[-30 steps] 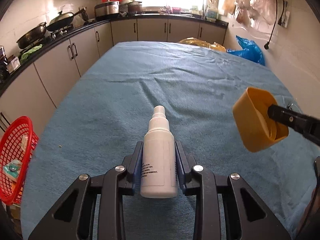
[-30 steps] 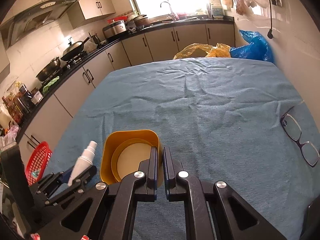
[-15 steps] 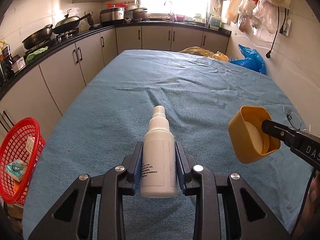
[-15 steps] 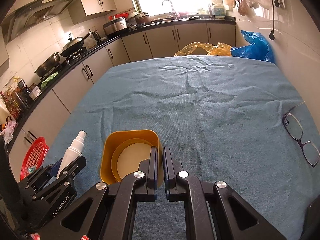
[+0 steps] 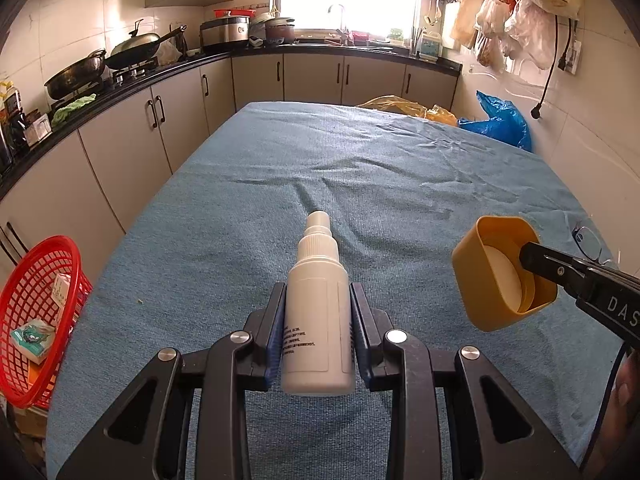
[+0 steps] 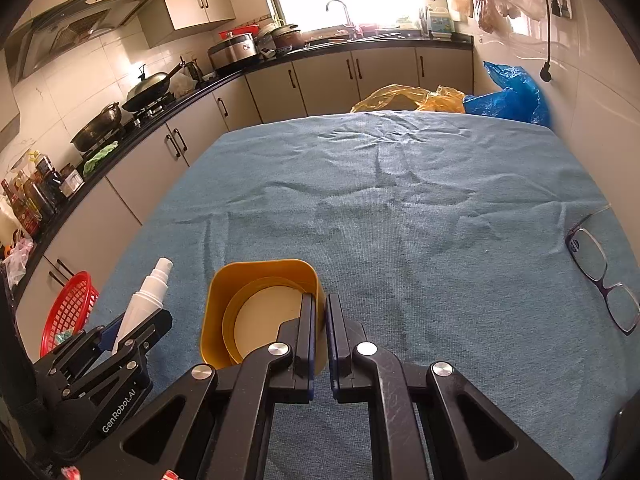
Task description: Collect trash
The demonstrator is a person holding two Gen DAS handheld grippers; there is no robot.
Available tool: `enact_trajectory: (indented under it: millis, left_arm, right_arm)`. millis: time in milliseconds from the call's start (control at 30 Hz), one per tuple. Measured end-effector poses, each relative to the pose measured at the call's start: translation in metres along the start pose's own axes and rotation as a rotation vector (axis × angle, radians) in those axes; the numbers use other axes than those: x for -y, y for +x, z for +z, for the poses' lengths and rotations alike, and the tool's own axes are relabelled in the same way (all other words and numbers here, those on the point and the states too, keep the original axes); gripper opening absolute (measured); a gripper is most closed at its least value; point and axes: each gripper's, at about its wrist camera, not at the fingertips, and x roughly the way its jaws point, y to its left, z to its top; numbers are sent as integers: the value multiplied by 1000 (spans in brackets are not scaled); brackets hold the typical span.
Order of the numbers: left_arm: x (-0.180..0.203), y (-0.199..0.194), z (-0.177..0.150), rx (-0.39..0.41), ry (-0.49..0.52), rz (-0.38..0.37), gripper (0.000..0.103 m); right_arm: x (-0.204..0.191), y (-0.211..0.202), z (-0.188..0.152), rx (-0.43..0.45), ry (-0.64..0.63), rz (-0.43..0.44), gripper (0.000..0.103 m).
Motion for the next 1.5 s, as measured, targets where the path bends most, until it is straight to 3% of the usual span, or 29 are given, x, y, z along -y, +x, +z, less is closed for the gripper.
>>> enact_trajectory:
  millis: [1500]
  left_arm:
    - [-2,-4,1,14,-11,-2,29]
  right_arm:
    - [-1,-1,0,2,-2,-3,6]
